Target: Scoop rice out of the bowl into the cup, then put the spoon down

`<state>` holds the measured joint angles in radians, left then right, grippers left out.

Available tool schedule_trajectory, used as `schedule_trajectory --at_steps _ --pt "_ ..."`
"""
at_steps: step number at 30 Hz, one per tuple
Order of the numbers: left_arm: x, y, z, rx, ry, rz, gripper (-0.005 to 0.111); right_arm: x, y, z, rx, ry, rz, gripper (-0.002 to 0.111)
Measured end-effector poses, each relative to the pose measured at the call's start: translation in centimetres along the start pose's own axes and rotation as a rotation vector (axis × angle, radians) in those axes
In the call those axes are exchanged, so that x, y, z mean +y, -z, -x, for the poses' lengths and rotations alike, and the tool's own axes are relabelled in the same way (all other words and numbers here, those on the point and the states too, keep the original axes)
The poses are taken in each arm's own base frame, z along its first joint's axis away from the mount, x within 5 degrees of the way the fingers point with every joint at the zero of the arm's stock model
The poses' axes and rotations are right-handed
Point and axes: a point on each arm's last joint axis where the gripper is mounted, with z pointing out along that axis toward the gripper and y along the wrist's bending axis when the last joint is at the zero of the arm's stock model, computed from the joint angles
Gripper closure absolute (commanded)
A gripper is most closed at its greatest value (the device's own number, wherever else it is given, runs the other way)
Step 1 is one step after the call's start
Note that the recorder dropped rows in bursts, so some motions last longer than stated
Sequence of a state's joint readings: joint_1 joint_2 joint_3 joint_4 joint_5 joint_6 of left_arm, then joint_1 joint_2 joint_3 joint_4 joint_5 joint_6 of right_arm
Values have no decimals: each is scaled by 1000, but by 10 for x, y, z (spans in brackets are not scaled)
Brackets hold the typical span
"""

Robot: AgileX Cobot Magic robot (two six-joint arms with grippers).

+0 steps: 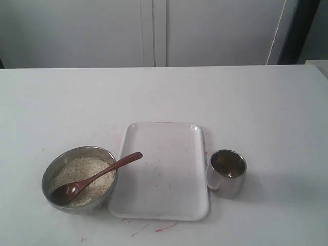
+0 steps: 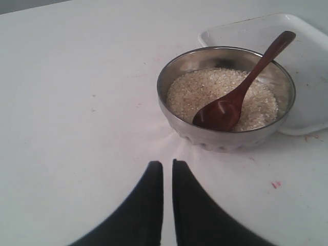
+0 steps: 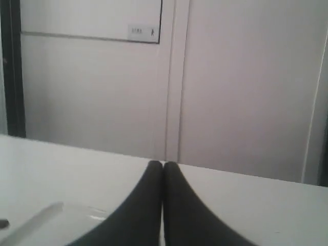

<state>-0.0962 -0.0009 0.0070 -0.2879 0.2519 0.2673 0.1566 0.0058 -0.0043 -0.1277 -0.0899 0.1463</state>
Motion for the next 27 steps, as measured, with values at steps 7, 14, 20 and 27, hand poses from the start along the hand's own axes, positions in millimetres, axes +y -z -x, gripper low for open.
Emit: schedule_trajectory --at_steps 7,14,20,27 --pt "0 0 0 0 0 0 92 1 0 4 -44 -279 13 108" --pt "0 0 0 0 0 0 92 -2 1 -8 133 -496 -57 108" --pt "0 0 0 0 0 0 92 -3 6 27 182 -492 -85 108" --pt "0 0 0 0 0 0 92 -3 -1 89 426 -226 -112 108"
